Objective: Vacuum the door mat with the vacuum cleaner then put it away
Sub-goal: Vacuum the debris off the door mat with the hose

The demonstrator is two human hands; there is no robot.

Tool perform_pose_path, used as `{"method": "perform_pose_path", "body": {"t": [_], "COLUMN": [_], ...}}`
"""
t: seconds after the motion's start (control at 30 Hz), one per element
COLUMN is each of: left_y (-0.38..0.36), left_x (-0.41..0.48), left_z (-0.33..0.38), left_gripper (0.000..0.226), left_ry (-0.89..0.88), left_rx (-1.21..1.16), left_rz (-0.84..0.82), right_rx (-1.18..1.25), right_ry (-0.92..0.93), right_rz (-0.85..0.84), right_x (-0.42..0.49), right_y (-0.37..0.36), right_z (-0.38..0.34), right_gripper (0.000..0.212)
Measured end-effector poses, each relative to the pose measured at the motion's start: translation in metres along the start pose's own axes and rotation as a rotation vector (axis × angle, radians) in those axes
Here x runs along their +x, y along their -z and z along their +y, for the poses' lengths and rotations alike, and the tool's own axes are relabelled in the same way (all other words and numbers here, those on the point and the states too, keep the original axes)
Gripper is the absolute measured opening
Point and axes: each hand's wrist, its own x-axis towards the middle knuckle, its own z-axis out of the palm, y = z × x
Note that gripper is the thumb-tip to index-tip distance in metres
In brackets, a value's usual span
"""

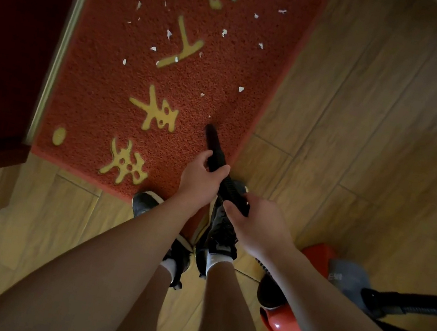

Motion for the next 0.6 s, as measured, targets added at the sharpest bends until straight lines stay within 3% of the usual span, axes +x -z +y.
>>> {"method": "perform_pose_path", "body": {"t": [0.6], "left_y": [0.009], "left_x": [0.013], "left_z": [0.023], "left_gripper": [0.064], "left_ry": [0.020], "left_rx": [-0.006], "left_rz": [0.011], "right_rx": [0.002], "right_ry": [-0.012], "right_rz": [0.025], "right_x": [0.017], "right_y": [0.013], "right_z": [-0.014], "right_gripper": [0.032]}}
